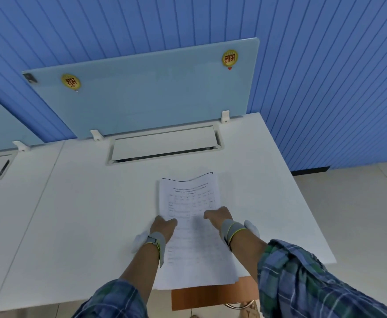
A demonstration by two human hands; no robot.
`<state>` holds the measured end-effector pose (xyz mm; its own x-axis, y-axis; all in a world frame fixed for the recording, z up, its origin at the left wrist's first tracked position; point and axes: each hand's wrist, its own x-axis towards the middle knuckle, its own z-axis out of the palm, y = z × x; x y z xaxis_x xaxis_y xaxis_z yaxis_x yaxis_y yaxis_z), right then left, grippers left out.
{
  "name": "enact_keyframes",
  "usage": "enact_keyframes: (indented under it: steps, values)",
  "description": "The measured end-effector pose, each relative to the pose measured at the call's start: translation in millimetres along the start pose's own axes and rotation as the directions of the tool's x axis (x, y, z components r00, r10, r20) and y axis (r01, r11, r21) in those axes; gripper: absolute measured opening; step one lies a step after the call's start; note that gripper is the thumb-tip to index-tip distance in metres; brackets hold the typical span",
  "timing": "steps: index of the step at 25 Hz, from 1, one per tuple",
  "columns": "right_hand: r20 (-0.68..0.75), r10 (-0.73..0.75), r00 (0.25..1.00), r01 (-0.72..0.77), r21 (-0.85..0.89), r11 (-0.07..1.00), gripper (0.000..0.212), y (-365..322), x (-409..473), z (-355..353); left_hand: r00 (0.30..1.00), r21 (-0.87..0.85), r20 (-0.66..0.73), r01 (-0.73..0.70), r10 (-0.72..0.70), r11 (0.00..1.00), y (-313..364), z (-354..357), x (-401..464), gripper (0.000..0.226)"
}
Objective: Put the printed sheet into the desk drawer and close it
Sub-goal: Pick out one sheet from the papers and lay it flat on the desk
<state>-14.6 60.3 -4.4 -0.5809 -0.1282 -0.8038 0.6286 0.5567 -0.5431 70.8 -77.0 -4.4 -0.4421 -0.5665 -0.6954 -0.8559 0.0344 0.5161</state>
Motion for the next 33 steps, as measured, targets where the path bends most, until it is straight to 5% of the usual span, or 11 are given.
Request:
enact_keyframes:
  steps: [3,5,9,11,16,20,23,26,28,31,33]
  values:
    - [-0.091,-0.201,0.975,0.212,0.132,0.968,0.047,-22.6,-10.5,-22.0,0.987,-0.238,-0.061,-0.159,0.149,0.958,26.0,-11.0,-12.6,0.036]
    - [-0.177,-0.369,0.913,0.398,0.174,0.901,0.039,-52.5,-25.3,-41.4,0.941,-0.344,-0.182,-0.331,0.284,0.879,55.3,-26.3,-24.7,0.039]
    - [-0.236,-0.618,0.750,0.661,0.240,0.711,0.032,-105.4,-59.1,-69.7,0.813,-0.419,-0.326,-0.581,0.482,0.698,108.1,-46.3,-45.4,0.045]
    - [-0.257,-0.655,0.710,0.704,0.250,0.665,0.033,-106.3,-64.0,-73.9,0.792,-0.405,-0.352,-0.609,0.498,0.682,111.5,-43.8,-45.7,0.041]
    - [-0.183,-0.524,0.832,0.500,-0.164,0.850,0.034,-46.8,-22.4,-69.5,0.875,-0.074,-0.234,-0.452,0.425,0.889,65.6,-14.8,-14.9,0.034]
    - [-0.210,-0.508,0.835,0.407,-0.385,0.828,0.030,-45.1,-21.0,-80.6,0.878,0.118,-0.211,-0.414,0.430,0.903,56.4,-26.3,-13.2,0.037]
    - [-0.052,-0.348,0.936,0.254,-0.584,0.771,0.041,-25.3,-18.3,-74.8,0.926,0.346,-0.080,-0.320,0.368,0.882,28.7,-17.6,-23.0,0.050]
    - [0.001,-0.201,0.980,0.156,-0.632,0.759,0.020,5.7,-8.4,-62.7,0.955,0.343,0.017,-0.282,0.295,0.896,-6.9,-1.6,-27.7,0.053]
    - [-0.023,-0.154,0.988,0.100,-0.669,0.737,0.036,16.6,-2.5,-60.2,0.969,0.419,0.018,-0.230,0.245,0.878,-17.8,4.1,-24.3,0.053]
    - [-0.229,-0.316,0.920,-0.002,-0.813,0.583,0.056,29.9,-12.5,-52.3,0.964,0.552,-0.111,-0.144,0.243,0.821,-28.3,3.9,-30.2,0.054]
    - [-0.207,-0.466,0.860,0.051,-0.874,0.483,0.055,31.6,-23.7,-46.3,0.924,0.564,-0.119,-0.239,0.365,0.790,-25.1,3.5,-37.6,0.046]
